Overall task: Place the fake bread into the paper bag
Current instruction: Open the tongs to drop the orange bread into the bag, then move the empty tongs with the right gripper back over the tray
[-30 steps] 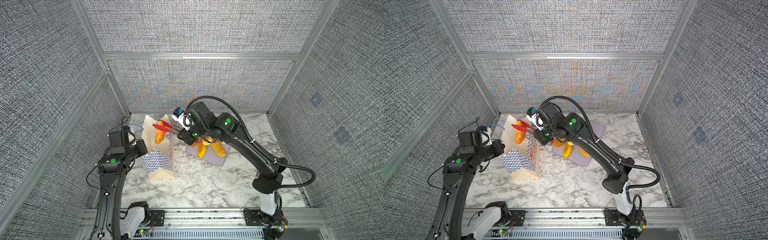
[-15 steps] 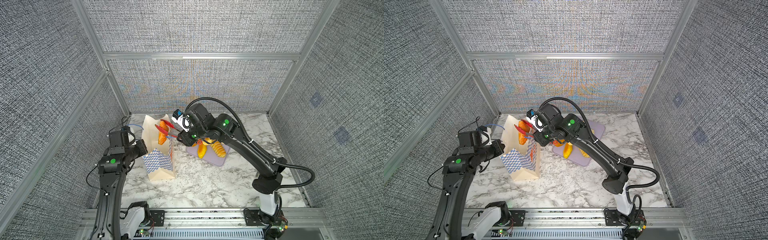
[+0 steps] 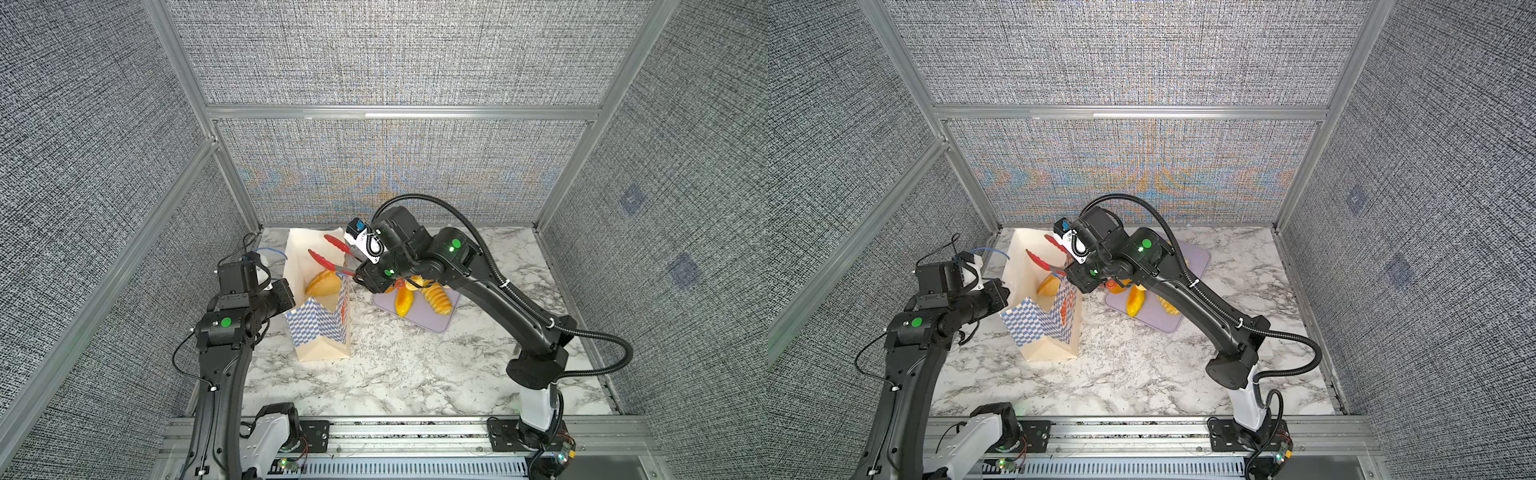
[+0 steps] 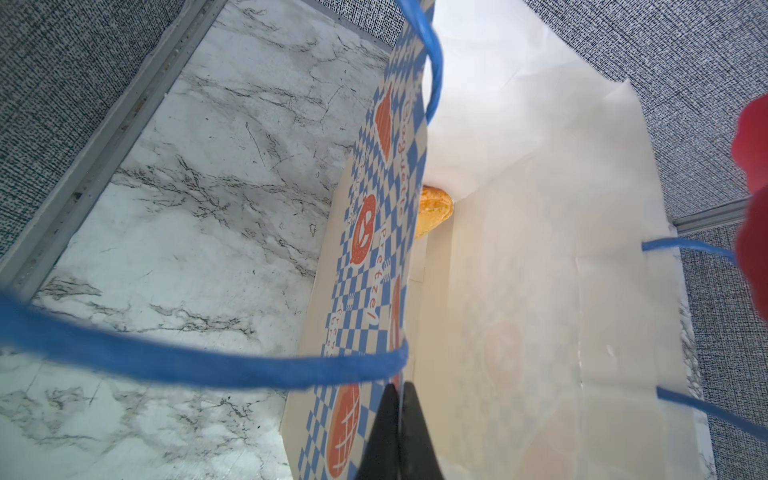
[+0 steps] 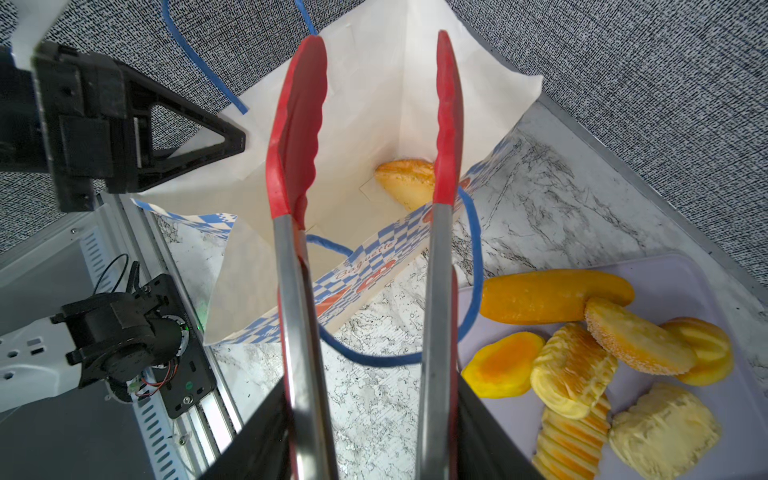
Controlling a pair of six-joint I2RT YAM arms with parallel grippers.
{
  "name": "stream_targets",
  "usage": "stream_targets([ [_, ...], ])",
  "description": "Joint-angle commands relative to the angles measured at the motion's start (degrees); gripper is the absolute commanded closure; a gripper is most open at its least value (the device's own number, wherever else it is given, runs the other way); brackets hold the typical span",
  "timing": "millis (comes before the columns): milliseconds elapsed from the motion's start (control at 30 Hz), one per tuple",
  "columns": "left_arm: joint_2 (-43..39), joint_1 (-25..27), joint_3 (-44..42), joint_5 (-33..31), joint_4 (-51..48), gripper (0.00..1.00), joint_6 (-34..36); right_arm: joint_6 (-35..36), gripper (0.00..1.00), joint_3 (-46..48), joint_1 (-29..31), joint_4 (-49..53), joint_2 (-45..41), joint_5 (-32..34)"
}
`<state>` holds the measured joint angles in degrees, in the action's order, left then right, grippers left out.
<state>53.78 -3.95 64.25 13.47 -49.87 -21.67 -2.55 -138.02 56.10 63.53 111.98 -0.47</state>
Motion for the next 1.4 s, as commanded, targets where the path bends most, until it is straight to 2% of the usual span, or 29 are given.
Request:
stream_targets([
  [0,-0.17,-0.1,-0.08,0.15,0.17,0.98,-0.19,0.06,0.45,0.35,0.15,-3.55,-1.37,0.64],
  [367,0.09,-0.14,0.18,0.32,0.32,0.98,-0.21,-1.01,0.44,2.12,-1.08,-3.32,-4.78,6.68],
  [600,0.36,-0.1,0.35,0.59,0.58,0.96,-0.31,-3.28,0.44,8.73,-4.93,-5.69,-10.22,6.9],
  [967,0.27,-0.1,0.27,0.59,0.64,0.93,-0.3,-8.1,0.45,20.06,-13.8,-7.72,-17.44,4.79],
  [1367,0.6,-0.1,0.44,0.75,0.9,0.91,-0.14,-11.05,0.46,37.2,-25.11,-8.69,-23.62,1.27],
])
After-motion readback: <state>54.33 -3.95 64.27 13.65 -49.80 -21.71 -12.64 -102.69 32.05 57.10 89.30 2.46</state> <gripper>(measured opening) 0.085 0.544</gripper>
